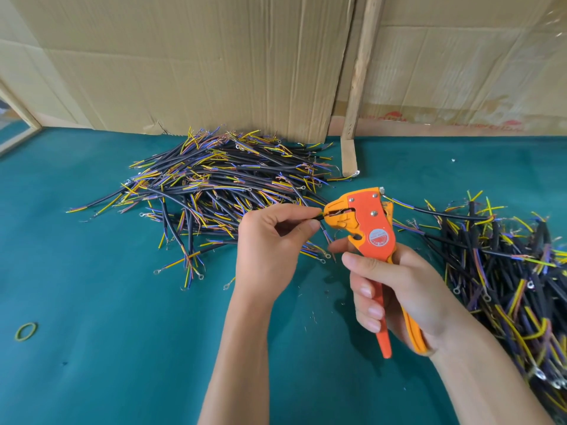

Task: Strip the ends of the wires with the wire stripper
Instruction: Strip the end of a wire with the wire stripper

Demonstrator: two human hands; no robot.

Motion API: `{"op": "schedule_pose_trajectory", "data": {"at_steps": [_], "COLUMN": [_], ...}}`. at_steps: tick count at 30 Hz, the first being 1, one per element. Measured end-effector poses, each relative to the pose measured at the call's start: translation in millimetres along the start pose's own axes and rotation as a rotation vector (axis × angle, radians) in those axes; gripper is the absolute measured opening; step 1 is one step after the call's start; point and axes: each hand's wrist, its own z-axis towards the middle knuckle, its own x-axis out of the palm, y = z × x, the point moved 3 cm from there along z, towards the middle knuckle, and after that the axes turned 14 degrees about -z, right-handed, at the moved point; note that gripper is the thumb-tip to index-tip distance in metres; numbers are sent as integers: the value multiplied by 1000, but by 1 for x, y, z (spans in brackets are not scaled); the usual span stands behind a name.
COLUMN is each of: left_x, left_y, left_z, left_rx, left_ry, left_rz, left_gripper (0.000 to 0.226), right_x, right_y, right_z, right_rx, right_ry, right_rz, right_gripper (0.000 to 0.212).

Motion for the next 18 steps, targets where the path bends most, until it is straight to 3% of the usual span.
{"op": "schedule_pose_trajectory", "data": {"at_steps": [10,18], "left_x": [1,1], "left_y": [-1,-1], "left_z": [0,1], "left_rx": [29,20], "left_ry": [-4,-7], "left_rz": [26,26], "left_gripper": [28,20], "right_x": [-2,-2], "right_y": [0,3], "right_z": [-5,-5], "right_rx": [13,18], "right_ry": [93,74], "right_rz": [-48,-40], "right_gripper": [24,18]}}
